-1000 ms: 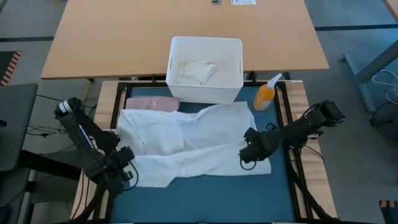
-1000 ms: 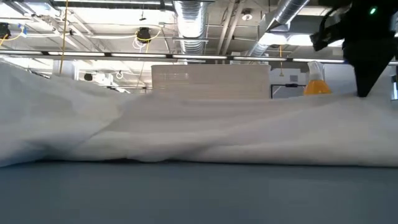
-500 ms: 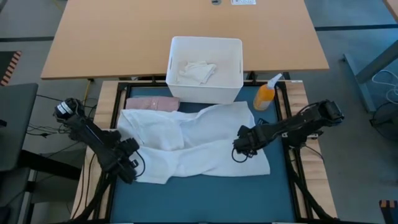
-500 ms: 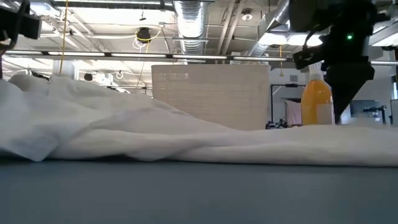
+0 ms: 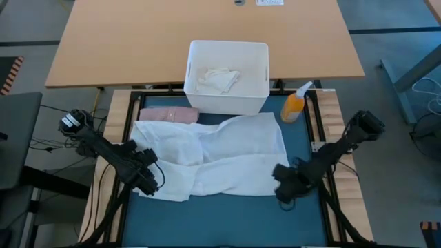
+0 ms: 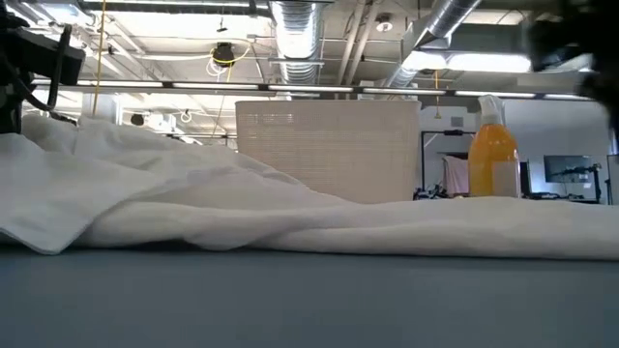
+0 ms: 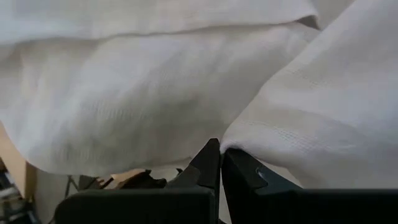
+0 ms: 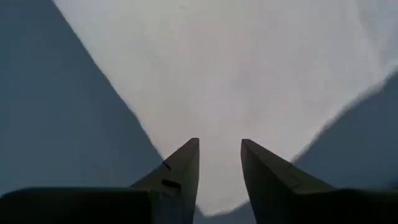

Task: Fold Laundry from Bin
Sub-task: Fold the white shirt

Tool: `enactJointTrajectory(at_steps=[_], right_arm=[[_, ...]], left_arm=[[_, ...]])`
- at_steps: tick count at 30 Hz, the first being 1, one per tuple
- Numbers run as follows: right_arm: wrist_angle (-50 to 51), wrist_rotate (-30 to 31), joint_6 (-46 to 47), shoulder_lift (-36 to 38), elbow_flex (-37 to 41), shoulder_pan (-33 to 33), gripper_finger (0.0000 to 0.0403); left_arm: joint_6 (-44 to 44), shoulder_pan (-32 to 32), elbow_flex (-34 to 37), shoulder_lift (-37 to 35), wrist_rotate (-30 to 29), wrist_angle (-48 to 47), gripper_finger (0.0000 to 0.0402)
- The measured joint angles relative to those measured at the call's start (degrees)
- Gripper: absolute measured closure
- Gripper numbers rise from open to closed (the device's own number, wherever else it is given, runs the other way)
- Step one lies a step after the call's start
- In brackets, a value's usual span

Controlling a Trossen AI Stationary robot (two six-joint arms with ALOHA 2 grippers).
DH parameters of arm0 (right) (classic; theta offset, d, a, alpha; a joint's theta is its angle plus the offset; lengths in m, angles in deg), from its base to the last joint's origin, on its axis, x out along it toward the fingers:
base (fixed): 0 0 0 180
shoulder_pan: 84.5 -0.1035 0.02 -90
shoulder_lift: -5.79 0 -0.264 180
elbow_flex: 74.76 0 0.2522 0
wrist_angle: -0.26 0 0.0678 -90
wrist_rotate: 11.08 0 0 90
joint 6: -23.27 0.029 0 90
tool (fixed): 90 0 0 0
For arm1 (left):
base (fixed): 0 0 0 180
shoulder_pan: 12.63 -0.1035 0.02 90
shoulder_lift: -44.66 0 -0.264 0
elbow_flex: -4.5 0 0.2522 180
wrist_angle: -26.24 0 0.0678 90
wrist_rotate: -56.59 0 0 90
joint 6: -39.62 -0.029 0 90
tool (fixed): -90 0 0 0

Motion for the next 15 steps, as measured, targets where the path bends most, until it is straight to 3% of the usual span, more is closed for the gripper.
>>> enactJointTrajectory(at_steps=[4, 8, 15], right_arm=[[-8.0, 1.3, 13.0, 0.0, 4.3, -7.5, 0.0281], [-11.9, 4.8, 20.4, 0.0, 9.1, -11.1, 0.0302], [-18.8, 6.0, 22.7, -0.2, 17.1, -12.7, 0.0328]], left_arm=[[-3.0, -1.0, 0.0, 0.0, 0.7, 0.0, 0.0401], [-3.8, -2.0, -0.2, 0.0, 1.6, -2.1, 0.0401], [-5.1, -3.3, -1.1, 0.0, 1.2, -2.5, 0.0401]])
